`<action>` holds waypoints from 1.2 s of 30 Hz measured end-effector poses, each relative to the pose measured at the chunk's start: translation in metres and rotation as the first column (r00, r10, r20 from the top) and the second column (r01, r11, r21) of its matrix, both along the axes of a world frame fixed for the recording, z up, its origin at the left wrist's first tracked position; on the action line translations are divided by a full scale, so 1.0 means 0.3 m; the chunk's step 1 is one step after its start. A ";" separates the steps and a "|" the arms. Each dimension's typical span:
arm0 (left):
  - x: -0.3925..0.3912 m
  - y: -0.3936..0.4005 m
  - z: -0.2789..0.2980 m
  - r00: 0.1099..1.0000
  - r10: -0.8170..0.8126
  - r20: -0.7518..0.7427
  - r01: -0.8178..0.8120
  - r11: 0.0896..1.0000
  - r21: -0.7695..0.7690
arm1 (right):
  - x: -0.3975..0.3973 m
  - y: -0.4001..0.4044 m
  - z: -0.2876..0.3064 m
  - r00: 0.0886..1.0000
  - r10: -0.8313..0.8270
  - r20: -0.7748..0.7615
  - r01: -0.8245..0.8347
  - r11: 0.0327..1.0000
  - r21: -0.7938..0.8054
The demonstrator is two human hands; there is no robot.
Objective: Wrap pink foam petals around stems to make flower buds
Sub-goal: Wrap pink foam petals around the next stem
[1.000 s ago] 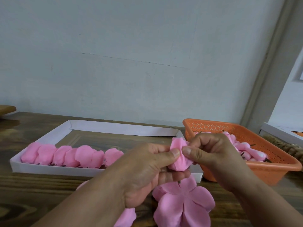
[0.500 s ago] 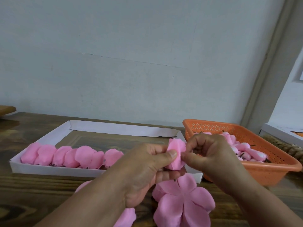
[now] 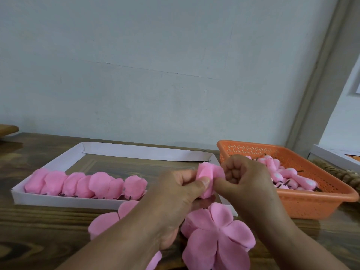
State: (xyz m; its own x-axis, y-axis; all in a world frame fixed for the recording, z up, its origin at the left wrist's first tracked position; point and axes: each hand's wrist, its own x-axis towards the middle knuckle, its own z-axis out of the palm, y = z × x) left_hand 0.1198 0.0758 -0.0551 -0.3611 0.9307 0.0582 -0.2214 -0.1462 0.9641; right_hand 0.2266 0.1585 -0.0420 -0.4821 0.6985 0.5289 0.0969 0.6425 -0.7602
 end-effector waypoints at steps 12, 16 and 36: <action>0.002 0.011 -0.011 0.998 0.069 -0.013 -0.069 0.997 0.020 | 0.001 -0.050 0.019 0.999 0.022 -0.029 -0.022 1.000 -0.014; -0.008 0.014 -0.011 0.997 0.082 -0.009 -0.081 0.996 0.031 | 0.006 -0.052 0.030 0.993 0.118 0.008 -0.117 0.991 -0.065; 0.008 0.013 -0.021 0.985 0.043 0.168 -0.047 0.999 0.019 | -0.049 -0.056 -0.084 0.979 -0.191 -0.071 0.199 0.821 0.535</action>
